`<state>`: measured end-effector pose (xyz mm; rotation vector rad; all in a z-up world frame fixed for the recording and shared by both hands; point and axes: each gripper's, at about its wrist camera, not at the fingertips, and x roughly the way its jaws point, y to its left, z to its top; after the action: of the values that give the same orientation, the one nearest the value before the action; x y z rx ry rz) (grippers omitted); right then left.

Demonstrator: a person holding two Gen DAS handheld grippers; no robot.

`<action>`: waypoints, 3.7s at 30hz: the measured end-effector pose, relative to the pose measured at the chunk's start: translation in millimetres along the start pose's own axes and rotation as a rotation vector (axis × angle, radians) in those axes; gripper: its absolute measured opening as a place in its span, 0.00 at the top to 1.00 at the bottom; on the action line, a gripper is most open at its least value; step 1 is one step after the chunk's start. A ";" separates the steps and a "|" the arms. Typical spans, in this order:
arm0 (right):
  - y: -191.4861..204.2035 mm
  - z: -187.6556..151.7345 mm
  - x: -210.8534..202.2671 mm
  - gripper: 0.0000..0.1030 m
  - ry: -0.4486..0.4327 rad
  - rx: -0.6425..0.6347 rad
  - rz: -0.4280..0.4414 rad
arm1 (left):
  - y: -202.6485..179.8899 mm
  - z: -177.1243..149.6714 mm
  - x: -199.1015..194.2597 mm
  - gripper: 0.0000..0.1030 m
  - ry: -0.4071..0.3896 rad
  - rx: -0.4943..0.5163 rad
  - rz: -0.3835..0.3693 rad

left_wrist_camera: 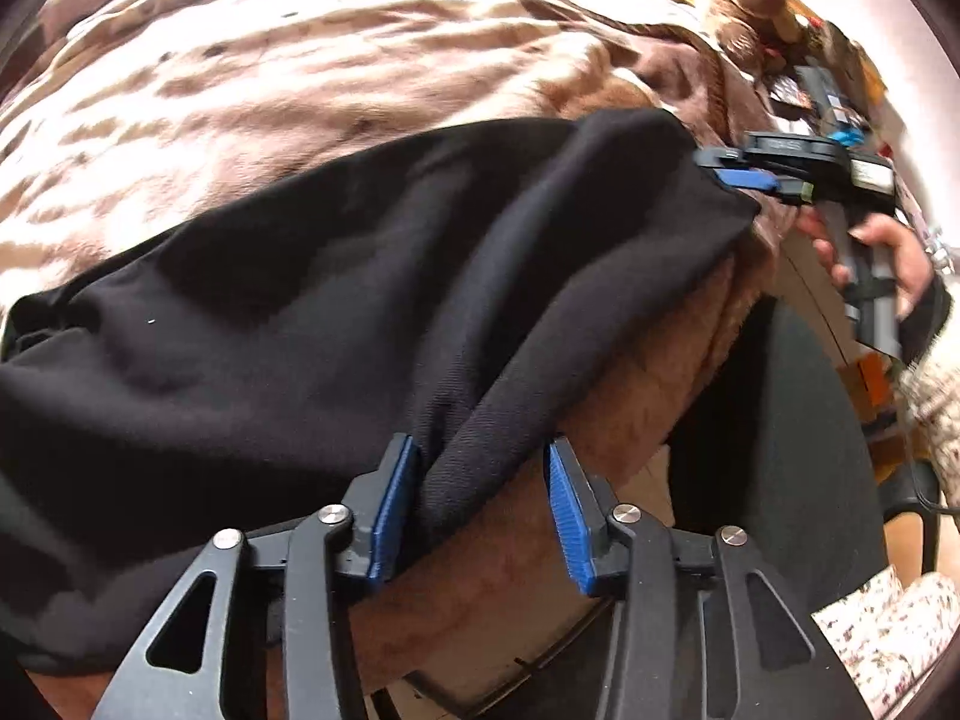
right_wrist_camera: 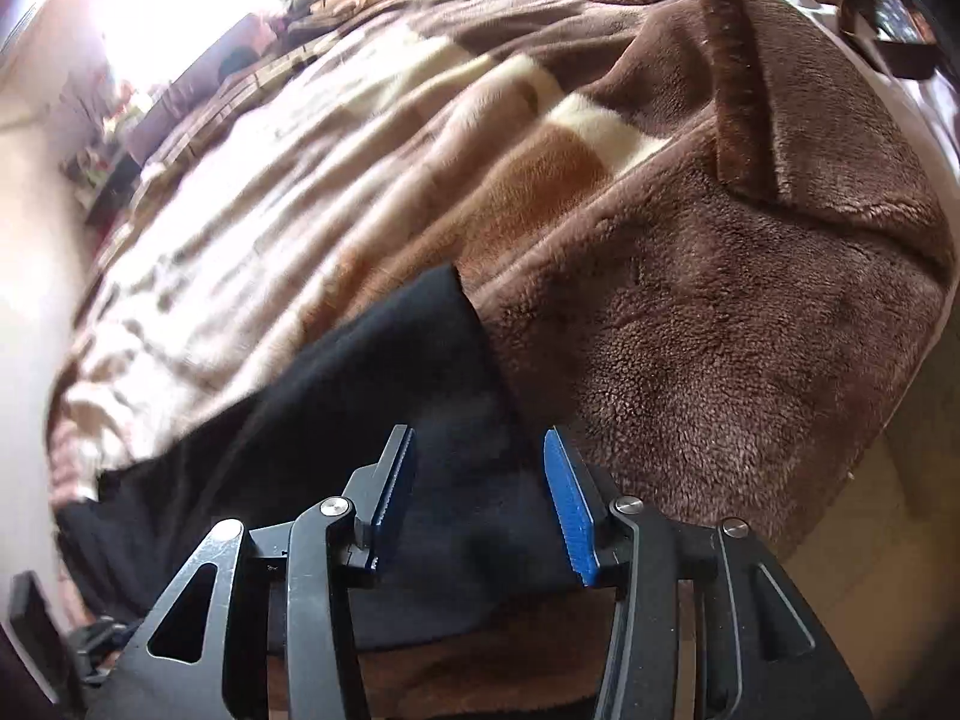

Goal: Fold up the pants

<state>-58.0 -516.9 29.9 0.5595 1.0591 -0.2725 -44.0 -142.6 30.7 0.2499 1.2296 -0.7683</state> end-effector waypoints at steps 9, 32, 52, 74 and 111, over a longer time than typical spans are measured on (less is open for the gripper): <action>-17.5 0.7 38.3 0.51 0.066 0.092 0.139 | -4.5 15.4 -29.1 0.45 -0.057 0.017 -0.083; -25.4 25.5 -42.3 0.93 -0.089 0.105 0.434 | 6.0 57.6 28.3 0.45 -0.115 -0.181 -0.044; -56.6 11.4 5.4 0.80 0.010 0.059 -0.021 | 142.9 7.9 -73.9 0.45 -0.304 -0.442 0.139; 466.6 -167.4 45.5 0.68 0.231 -0.892 0.745 | 395.8 -173.4 -210.5 0.39 -0.449 -1.121 0.241; 612.1 -332.3 69.6 0.95 0.157 -1.185 0.599 | 455.9 -262.9 -222.8 0.77 -0.660 -1.318 0.188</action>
<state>15.0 179.2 31.2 -0.2060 0.9641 0.9029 25.6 424.5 40.9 -0.8927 0.8344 0.2302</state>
